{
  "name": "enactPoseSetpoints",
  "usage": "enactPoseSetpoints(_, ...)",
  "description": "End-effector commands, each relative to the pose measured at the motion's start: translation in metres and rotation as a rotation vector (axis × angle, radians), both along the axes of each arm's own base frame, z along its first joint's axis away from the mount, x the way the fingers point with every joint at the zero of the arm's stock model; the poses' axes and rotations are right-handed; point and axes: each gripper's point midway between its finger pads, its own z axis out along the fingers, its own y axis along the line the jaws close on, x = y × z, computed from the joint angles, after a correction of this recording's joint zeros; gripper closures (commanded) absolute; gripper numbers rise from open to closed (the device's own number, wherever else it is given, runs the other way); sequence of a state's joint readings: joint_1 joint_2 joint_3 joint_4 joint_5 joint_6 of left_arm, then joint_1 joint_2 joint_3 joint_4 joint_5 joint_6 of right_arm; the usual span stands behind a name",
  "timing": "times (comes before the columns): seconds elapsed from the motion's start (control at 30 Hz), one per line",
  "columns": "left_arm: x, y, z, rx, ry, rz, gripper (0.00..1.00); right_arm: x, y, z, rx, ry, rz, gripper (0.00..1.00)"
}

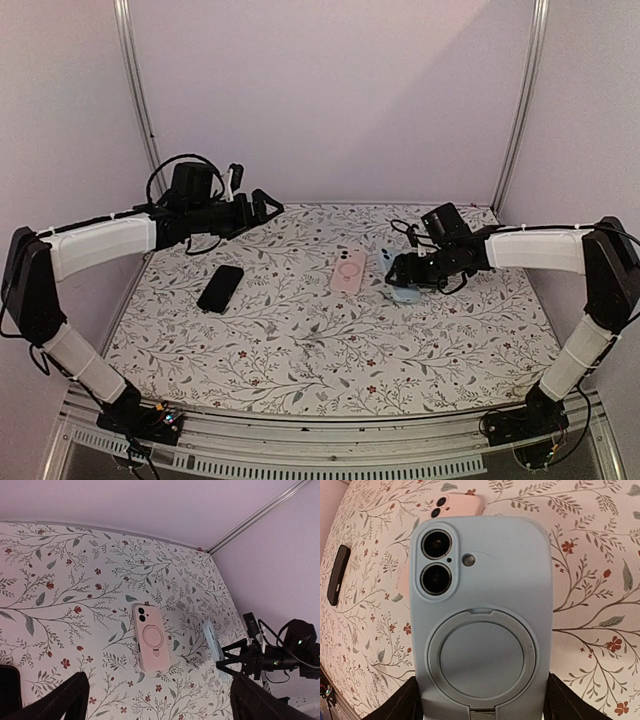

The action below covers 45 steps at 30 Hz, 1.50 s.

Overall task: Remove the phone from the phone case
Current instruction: Pick up the phone with the phone case at the center of the board, then pass from the right arm to the left

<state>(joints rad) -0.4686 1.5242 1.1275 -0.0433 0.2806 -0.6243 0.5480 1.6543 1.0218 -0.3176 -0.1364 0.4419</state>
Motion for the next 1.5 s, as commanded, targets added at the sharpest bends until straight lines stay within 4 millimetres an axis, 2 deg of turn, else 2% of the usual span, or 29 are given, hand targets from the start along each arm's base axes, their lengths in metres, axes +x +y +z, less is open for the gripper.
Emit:
enactPoseSetpoints(0.0, -0.001, -0.011, -0.018, -0.097, 0.09, -0.041, 0.01, 0.014, 0.055, 0.05, 0.122, -0.153, 0.149, 0.49)
enactPoseSetpoints(0.27, -0.013, -0.041, -0.043, -0.286, 0.244, -0.133, 0.05, 0.01, 0.121, 0.064, 0.108, -0.227, 0.276, 0.48)
enactPoseSetpoints(0.43, -0.019, -0.056, -0.05, -0.303, 0.283, -0.161, 0.07, 0.01, 0.16, 0.072, 0.102, -0.263, 0.338, 0.48)
enactPoseSetpoints(0.63, -0.021, -0.062, -0.062, -0.303, 0.333, -0.146, 0.1, 0.009, 0.192, 0.075, 0.094, -0.285, 0.389, 0.48)
enactPoseSetpoints(0.83, -0.021, -0.063, -0.067, -0.3, 0.354, -0.131, 0.13, 0.009, 0.21, 0.082, 0.092, -0.313, 0.426, 0.48)
enactPoseSetpoints(1.27, -0.021, -0.065, -0.075, -0.305, 0.39, -0.12, 0.4, 0.005, 0.227, 0.084, 0.056, -0.346, 0.461, 0.45)
enactPoseSetpoints(1.37, -0.02, -0.066, -0.077, -0.304, 0.399, -0.117, 0.49, 0.004, 0.229, 0.082, 0.038, -0.351, 0.466, 0.44)
enactPoseSetpoints(1.47, -0.018, -0.067, -0.078, -0.308, 0.404, -0.118, 0.66, 0.002, 0.23, 0.079, 0.021, -0.356, 0.472, 0.43)
